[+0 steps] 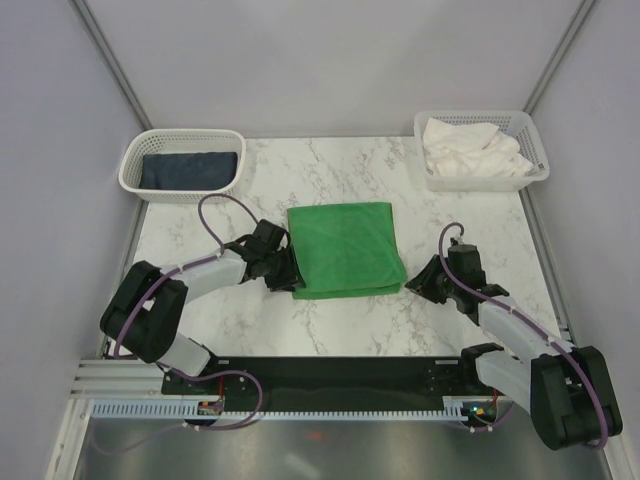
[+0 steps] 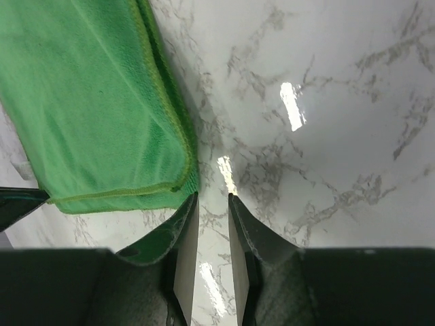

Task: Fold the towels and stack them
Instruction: Fold the towel

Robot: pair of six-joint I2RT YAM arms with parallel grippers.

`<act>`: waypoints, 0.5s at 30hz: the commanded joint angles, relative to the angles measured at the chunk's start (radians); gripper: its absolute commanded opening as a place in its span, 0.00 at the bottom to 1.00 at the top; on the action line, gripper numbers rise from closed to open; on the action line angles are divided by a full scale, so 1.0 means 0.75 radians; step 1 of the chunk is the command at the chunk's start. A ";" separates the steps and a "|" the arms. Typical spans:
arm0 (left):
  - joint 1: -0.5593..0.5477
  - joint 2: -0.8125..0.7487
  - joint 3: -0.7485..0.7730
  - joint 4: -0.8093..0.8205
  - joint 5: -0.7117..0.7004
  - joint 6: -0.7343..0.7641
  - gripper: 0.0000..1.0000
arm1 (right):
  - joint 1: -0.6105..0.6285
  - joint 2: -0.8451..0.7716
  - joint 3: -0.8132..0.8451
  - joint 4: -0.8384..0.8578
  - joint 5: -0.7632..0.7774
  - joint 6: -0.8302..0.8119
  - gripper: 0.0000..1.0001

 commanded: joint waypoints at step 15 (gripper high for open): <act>-0.007 -0.018 0.000 0.026 -0.032 -0.047 0.30 | 0.004 -0.024 -0.221 0.421 -0.049 0.211 0.36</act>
